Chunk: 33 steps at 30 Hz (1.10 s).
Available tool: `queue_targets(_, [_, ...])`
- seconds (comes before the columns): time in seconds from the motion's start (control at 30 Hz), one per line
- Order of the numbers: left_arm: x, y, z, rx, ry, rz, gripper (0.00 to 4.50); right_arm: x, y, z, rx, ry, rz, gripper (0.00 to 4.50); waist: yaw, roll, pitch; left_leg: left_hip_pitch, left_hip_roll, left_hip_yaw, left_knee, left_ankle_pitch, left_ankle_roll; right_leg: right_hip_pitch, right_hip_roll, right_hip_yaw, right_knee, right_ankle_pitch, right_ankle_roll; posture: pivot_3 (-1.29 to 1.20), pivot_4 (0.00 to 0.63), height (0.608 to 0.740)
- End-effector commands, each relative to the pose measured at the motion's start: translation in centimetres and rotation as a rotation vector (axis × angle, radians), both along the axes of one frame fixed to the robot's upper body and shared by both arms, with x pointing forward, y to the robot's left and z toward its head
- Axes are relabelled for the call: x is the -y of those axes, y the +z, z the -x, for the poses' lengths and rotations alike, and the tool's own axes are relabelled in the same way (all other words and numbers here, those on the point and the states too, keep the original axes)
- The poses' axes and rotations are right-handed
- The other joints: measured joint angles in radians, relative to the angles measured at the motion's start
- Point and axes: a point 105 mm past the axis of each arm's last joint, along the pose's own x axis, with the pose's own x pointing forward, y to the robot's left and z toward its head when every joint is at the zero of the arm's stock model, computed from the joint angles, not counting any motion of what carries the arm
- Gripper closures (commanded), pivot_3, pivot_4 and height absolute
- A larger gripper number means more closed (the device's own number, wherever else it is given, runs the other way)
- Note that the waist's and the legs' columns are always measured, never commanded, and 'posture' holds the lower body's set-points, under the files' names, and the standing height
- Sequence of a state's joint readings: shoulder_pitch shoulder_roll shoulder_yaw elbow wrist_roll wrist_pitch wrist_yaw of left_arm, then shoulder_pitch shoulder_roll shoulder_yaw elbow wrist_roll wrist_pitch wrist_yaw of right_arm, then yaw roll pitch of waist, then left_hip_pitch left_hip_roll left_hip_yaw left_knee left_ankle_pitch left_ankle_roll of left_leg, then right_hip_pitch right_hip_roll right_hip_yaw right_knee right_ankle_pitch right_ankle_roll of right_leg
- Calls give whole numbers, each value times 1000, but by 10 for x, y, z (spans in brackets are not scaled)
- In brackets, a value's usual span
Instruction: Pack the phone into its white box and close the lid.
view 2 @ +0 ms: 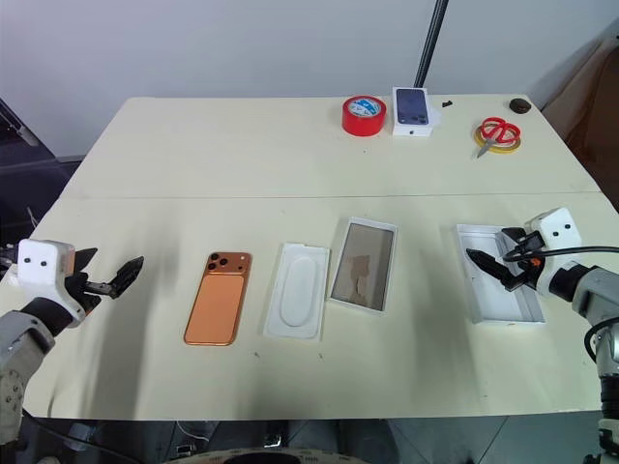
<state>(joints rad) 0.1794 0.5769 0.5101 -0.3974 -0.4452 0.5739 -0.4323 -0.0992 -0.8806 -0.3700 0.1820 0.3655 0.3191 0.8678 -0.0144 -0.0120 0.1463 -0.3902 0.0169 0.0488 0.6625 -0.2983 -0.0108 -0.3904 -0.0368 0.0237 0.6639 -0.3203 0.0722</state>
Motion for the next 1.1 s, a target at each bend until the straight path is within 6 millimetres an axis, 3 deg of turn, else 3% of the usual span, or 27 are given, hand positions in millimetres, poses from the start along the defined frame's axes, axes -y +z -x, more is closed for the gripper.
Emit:
queue_targets(0.03, [-3, 12, -1, 48, 4, -28, 0, -2, 14, -1, 63, 6, 8, 70, 0, 0, 0, 0, 0, 0, 0, 0, 0, 0, 0, 0, 0, 0, 0, 0, 150, 740])
queue_targets(0.5, [-2, 9, -4, 48, -9, -21, 0, -8, 17, -3, 78, 21, 12, 70, 0, 0, 0, 0, 0, 0, 0, 0, 0, 0, 0, 0, 0, 0, 0, 0, 150, 740])
queue_targets(1.1, [24, 9, -12, 49, -109, 1, 0, -23, 26, -3, 89, 81, 24, 70, 0, 0, 0, 0, 0, 0, 0, 0, 0, 0, 0, 0, 0, 0, 0, 0, 150, 740])
